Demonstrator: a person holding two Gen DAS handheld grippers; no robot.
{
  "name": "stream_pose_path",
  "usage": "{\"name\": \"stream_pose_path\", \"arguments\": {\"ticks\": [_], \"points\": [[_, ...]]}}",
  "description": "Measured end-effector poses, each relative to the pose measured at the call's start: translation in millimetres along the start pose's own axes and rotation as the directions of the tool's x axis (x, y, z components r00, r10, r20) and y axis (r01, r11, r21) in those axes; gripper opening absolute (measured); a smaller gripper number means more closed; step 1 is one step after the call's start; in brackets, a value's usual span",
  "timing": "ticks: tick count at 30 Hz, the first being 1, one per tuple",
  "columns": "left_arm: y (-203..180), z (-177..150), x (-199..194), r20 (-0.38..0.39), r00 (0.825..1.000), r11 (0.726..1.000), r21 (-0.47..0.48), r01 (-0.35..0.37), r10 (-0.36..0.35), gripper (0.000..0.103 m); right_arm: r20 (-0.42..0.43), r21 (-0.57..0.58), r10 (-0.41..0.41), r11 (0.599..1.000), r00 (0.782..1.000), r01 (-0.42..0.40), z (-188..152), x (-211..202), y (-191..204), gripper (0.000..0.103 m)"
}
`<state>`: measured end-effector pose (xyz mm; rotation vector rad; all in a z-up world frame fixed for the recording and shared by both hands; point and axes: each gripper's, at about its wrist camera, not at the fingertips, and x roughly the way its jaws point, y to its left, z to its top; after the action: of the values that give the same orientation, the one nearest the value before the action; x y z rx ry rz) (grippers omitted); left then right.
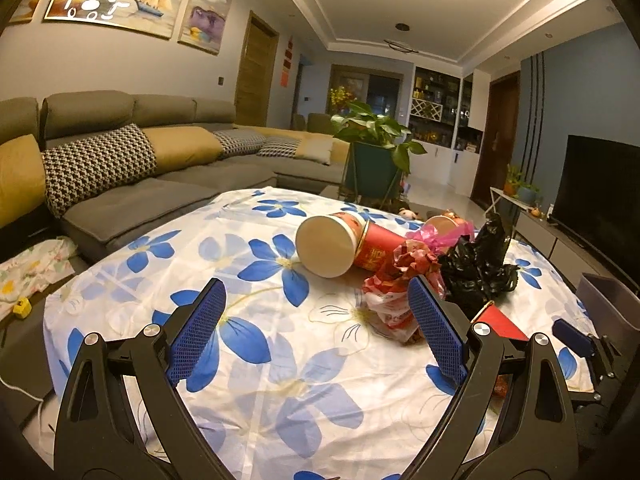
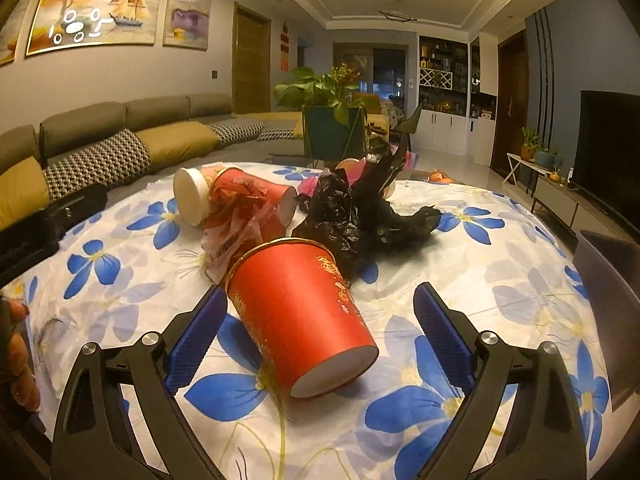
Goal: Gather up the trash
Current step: 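Move both open tools back to the remaining cups and black bag, then grasp the red snack wrapper with the left tool while the right tool grasps a red cup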
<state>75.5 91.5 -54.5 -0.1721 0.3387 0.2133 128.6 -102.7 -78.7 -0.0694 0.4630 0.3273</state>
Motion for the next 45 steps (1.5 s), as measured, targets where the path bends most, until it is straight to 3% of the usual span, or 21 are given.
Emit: {"name": "stream_pose_path", "arguments": {"ticks": [6,11,12,22,27,30,32,37,39,40,45], "points": [[0.4,-1.3,4.5,-0.004,1.000,1.000,0.001,0.010,-0.010,0.091,-0.049,-0.004,0.001,1.000,0.999,-0.002,-0.9,16.2,0.3,0.089],[0.9,-2.8,8.4,-0.013,1.000,1.000,-0.003,0.016,-0.016,0.091,-0.116,0.003,0.030,1.000,0.993,-0.030,-3.9,30.2,1.3,0.068],[0.8,-3.1,9.2,-0.015,1.000,1.000,-0.002,0.018,-0.018,0.091,-0.126,0.007,0.035,0.999,0.991,-0.035,-4.9,32.1,1.2,0.068],[-17.3,-2.5,24.2,-0.050,0.994,0.995,0.014,0.103,-0.102,0.091,-0.076,0.047,0.026,0.999,0.997,-0.023,-9.6,12.8,-12.8,0.063],[-42.1,5.3,44.6,-0.073,0.985,0.985,0.051,0.162,-0.158,0.085,-0.039,0.091,0.006,0.996,0.999,-0.003,-6.6,-5.4,-30.4,0.063],[-57.4,8.1,61.1,-0.091,0.981,0.980,0.087,0.180,-0.172,0.072,-0.029,0.112,0.000,0.994,1.000,0.003,-5.2,-11.5,-39.1,0.063],[-63.5,7.6,74.3,-0.127,0.976,0.977,0.102,0.188,-0.175,0.057,-0.021,0.117,-0.007,0.993,1.000,0.009,-4.5,-15.1,-43.0,0.063],[-64.2,5.5,102.1,-0.227,0.948,0.969,0.050,0.241,-0.224,0.026,-0.011,0.122,-0.011,0.992,1.000,0.012,-4.9,-19.9,-48.4,0.063],[-62.0,4.8,102.3,-0.230,0.944,0.967,0.038,0.253,-0.238,0.022,-0.007,0.126,-0.009,0.992,1.000,0.010,-4.9,-20.8,-49.7,0.063],[-61.0,4.3,100.6,-0.228,0.942,0.965,0.035,0.261,-0.247,0.014,-0.004,0.126,-0.010,0.992,1.000,0.010,-4.9,-21.7,-50.1,0.063],[-55.3,3.0,78.3,-0.182,0.947,0.962,0.023,0.274,-0.265,0.011,0.014,0.128,-0.017,0.992,1.000,0.015,-3.7,-26.5,-50.8,0.063]]}}
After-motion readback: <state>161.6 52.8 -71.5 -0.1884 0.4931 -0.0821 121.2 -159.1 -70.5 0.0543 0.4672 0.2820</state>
